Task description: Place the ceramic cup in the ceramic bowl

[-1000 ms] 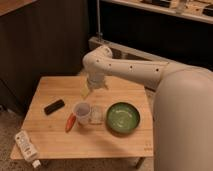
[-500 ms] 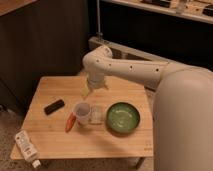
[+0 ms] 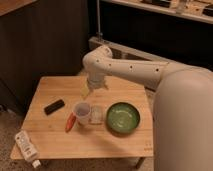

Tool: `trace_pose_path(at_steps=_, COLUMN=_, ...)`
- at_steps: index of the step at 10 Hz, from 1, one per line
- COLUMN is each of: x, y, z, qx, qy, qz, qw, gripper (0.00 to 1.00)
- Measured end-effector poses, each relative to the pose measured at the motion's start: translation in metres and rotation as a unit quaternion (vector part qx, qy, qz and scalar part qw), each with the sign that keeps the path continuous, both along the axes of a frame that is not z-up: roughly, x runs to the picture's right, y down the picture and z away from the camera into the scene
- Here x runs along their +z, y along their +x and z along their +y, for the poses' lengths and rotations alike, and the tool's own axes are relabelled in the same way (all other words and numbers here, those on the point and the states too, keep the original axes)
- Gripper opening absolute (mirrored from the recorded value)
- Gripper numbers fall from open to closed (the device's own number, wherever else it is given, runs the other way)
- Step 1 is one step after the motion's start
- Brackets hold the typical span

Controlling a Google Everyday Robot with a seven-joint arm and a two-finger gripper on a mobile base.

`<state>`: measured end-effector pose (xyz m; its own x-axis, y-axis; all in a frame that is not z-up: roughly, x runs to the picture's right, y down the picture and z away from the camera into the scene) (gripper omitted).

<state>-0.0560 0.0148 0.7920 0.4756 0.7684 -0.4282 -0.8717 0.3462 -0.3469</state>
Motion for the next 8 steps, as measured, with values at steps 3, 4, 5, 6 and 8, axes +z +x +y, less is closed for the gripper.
trace_pose_path(at_steps=3, x=0.0, y=0.0, z=0.0, qx=0.0, qy=0.0, qz=0.0, qw=1.0, gripper=0.8)
trace_pose_path(at_steps=4, x=0.0, y=0.0, z=0.0, qx=0.0, qy=0.0, qz=0.0, qw=1.0, gripper=0.8)
trace_pose_path(at_steps=5, x=-0.001, y=0.0, z=0.002, qx=-0.001, qy=0.0, qz=0.0, qw=1.0, gripper=0.8)
trace_pose_path(at_steps=6, x=-0.005, y=-0.002, z=0.009, qx=0.0, qy=0.0, qz=0.0, qw=1.0, gripper=0.8)
trace_pose_path(at_steps=8, x=-0.008, y=-0.004, z=0.014, qx=0.001, qy=0.0, qz=0.0, qw=1.0, gripper=0.8)
